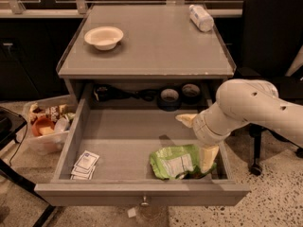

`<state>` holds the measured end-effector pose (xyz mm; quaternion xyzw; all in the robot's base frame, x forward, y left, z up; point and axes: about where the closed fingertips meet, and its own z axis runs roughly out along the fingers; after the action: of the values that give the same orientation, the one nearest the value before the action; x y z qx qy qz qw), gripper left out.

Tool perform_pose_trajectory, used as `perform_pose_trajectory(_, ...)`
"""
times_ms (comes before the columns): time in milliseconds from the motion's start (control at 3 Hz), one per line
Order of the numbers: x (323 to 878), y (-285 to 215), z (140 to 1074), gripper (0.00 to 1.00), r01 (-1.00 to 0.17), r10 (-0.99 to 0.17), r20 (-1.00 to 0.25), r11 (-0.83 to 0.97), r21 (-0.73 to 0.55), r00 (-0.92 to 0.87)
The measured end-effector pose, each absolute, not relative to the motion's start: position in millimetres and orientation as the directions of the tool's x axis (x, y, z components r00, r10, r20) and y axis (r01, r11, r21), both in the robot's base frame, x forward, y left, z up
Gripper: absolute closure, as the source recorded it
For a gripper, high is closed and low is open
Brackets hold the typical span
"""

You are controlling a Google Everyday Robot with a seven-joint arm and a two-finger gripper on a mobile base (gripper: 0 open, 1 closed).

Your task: Pick green rice chip bag from top drawer and place on counter

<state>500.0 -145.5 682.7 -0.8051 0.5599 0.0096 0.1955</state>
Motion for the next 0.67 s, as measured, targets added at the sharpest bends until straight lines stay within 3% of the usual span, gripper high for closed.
perform_pose_trajectory(667, 502, -146, 645, 0.00, -0.848, -0.842, -0.155, -0.478, -0.229, 0.517)
